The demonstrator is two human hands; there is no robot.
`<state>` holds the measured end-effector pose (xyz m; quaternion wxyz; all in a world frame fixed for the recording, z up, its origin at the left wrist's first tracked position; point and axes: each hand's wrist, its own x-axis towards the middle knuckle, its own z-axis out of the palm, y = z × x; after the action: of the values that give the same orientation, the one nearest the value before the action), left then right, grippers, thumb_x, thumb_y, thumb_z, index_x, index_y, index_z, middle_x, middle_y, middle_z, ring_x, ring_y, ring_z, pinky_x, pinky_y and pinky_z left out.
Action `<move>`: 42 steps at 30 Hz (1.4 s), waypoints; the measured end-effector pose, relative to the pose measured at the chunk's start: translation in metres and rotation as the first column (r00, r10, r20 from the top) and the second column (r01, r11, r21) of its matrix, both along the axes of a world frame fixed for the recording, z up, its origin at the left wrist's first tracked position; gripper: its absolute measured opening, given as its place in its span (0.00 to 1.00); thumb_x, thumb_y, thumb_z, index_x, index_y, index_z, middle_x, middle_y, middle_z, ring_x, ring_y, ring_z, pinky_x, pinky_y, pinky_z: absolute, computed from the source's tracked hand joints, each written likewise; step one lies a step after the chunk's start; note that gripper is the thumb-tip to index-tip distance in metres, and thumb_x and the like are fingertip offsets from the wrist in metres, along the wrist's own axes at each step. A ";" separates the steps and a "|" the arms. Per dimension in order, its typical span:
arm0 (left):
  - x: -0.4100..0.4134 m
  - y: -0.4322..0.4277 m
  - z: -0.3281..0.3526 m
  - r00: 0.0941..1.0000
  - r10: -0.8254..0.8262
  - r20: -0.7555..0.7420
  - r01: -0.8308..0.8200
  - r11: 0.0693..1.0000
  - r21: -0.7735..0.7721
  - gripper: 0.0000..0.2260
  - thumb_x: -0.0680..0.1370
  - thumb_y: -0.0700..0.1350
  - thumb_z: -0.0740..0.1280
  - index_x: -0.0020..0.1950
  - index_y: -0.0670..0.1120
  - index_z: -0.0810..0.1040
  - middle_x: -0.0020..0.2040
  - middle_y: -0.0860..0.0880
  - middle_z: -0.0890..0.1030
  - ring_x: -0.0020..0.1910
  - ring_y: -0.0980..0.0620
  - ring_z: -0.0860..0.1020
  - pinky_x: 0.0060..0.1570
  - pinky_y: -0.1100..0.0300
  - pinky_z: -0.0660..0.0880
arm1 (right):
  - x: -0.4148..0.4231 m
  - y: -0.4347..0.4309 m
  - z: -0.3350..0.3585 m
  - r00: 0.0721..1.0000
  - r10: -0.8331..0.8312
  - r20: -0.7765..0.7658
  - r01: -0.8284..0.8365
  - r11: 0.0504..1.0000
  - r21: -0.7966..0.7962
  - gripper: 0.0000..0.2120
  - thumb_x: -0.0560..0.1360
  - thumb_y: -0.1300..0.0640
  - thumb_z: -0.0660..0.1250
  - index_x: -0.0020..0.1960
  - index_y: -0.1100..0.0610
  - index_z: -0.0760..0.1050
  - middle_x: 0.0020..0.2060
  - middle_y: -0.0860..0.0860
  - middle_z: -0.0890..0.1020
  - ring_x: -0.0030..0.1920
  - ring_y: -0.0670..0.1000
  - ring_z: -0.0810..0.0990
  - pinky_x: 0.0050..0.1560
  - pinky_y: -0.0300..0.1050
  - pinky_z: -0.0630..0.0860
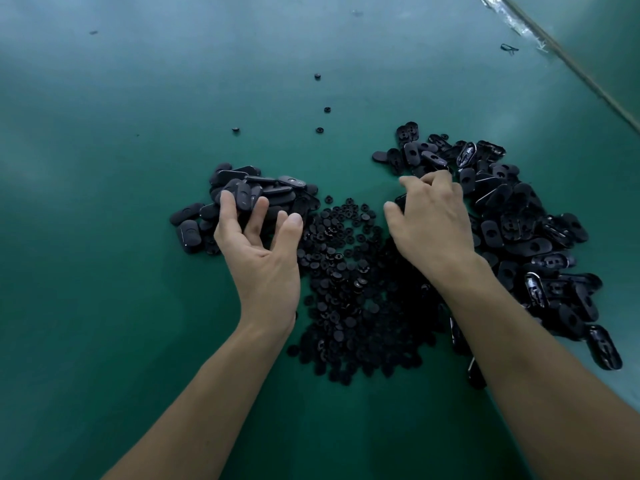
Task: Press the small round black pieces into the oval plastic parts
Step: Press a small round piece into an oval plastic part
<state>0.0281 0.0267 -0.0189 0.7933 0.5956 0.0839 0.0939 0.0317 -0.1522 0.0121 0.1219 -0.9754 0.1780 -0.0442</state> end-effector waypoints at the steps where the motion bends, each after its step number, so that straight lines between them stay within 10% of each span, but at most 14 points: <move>1: 0.000 0.000 0.000 1.000 -0.006 0.001 0.006 1.000 0.007 0.38 0.79 0.34 0.70 0.82 0.47 0.52 0.78 0.52 0.58 0.67 0.65 0.73 0.57 0.70 0.75 | 0.001 -0.001 -0.001 1.000 -0.008 -0.018 0.008 1.000 -0.012 0.19 0.82 0.49 0.61 0.69 0.59 0.72 0.65 0.59 0.70 0.64 0.60 0.69 0.65 0.52 0.68; 8: 0.000 0.002 -0.001 0.997 -0.055 0.051 0.053 0.998 0.044 0.42 0.79 0.31 0.68 0.83 0.52 0.47 0.72 0.65 0.58 0.71 0.64 0.70 0.63 0.64 0.75 | 0.003 -0.004 -0.003 0.997 0.014 0.079 -0.023 0.993 0.115 0.14 0.81 0.54 0.67 0.65 0.56 0.77 0.62 0.57 0.72 0.59 0.57 0.75 0.64 0.49 0.72; 16: -0.003 0.001 -0.001 0.998 -0.010 0.068 0.007 0.999 0.046 0.41 0.78 0.30 0.68 0.83 0.51 0.50 0.82 0.58 0.51 0.71 0.63 0.70 0.61 0.63 0.76 | 0.004 -0.009 0.002 0.972 -0.028 0.235 -0.051 0.944 0.325 0.06 0.74 0.61 0.75 0.50 0.55 0.83 0.45 0.49 0.80 0.43 0.47 0.79 0.56 0.46 0.79; 20: -0.004 0.001 -0.003 0.995 -0.011 0.100 0.007 0.999 0.042 0.38 0.78 0.32 0.70 0.81 0.51 0.56 0.81 0.56 0.55 0.70 0.60 0.72 0.58 0.64 0.77 | 0.000 0.001 0.004 0.937 0.002 0.348 -0.165 0.883 0.440 0.06 0.74 0.61 0.76 0.50 0.55 0.85 0.38 0.43 0.81 0.38 0.34 0.79 0.46 0.26 0.75; 24: -0.004 -0.001 -0.001 0.991 -0.045 0.126 0.046 0.999 -0.005 0.19 0.77 0.38 0.70 0.66 0.50 0.75 0.60 0.54 0.78 0.55 0.57 0.81 0.54 0.60 0.80 | -0.004 0.020 0.010 0.914 0.085 0.396 -0.328 0.728 0.601 0.07 0.73 0.61 0.76 0.50 0.53 0.86 0.41 0.43 0.85 0.41 0.40 0.84 0.48 0.35 0.80; 30: -0.006 -0.001 0.000 0.967 -0.211 0.146 0.206 0.977 0.049 0.10 0.80 0.51 0.66 0.53 0.47 0.81 0.39 0.50 0.83 0.37 0.53 0.82 0.39 0.61 0.79 | -0.015 0.045 0.014 0.862 0.203 0.464 -0.503 0.452 0.737 0.08 0.72 0.66 0.76 0.47 0.55 0.84 0.42 0.50 0.87 0.42 0.49 0.86 0.46 0.45 0.83; 42: -0.004 0.001 -0.002 0.978 -0.156 0.136 0.148 0.986 0.072 0.06 0.78 0.42 0.71 0.49 0.53 0.84 0.43 0.53 0.86 0.42 0.56 0.83 0.45 0.64 0.79 | -0.020 0.036 0.011 0.928 0.256 0.272 -0.372 0.569 0.733 0.12 0.75 0.54 0.75 0.58 0.53 0.82 0.43 0.48 0.86 0.43 0.46 0.85 0.50 0.48 0.83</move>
<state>0.0240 0.0280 -0.0207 0.7833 0.6164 -0.0211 0.0775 0.0119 -0.1159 0.0227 0.5459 -0.8378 -0.0056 -0.0071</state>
